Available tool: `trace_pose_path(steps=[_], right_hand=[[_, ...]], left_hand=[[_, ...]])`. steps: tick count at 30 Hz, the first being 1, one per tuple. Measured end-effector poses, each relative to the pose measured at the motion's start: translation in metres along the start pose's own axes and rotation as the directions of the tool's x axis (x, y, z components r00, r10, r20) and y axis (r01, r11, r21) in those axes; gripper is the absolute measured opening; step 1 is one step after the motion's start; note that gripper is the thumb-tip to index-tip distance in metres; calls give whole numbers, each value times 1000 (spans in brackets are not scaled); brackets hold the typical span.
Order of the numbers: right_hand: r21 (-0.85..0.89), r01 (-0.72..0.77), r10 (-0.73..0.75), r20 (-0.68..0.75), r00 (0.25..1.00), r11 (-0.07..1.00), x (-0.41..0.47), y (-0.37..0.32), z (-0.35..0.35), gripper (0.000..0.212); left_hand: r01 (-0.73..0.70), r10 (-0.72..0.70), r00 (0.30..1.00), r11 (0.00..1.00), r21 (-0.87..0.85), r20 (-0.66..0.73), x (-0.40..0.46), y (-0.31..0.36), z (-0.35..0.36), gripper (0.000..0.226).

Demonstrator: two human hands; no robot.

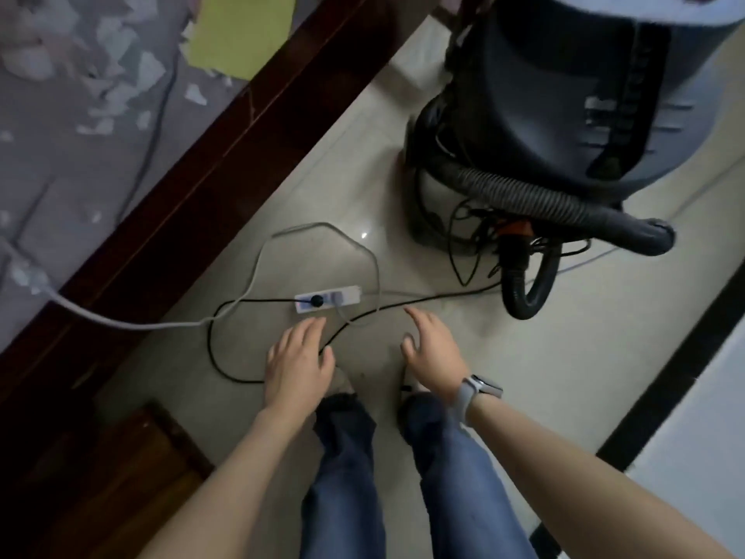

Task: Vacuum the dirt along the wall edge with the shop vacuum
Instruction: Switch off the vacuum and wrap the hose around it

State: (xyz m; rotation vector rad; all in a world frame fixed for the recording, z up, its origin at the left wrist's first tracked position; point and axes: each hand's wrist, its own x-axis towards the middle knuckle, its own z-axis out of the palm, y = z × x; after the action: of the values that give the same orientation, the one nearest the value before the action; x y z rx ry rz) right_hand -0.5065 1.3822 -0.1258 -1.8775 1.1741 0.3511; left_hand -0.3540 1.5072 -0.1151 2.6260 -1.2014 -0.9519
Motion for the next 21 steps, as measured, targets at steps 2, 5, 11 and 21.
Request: trace_pose_path(steps=[2, 5, 11, 21], right_hand=[[-71, 55, -50, 71, 996, 996, 22, -2, 32, 51], [-206, 159, -125, 168, 978, 966, 75, 18, 83, 51], [-409, 394, -289, 295, 911, 823, 227, 86, 196, 52], [-315, 517, -428, 310, 849, 796, 334, 129, 283, 68]], left_hand=[[26, -26, 999, 1000, -14, 38, 8, -36, 25, 45], [44, -42, 997, 998, -33, 67, 42, -84, 82, 47], [-117, 120, 992, 989, 89, -33, 156, -182, 223, 54], [-389, 552, 823, 722, 572, -138, 273, -227, 286, 15]])
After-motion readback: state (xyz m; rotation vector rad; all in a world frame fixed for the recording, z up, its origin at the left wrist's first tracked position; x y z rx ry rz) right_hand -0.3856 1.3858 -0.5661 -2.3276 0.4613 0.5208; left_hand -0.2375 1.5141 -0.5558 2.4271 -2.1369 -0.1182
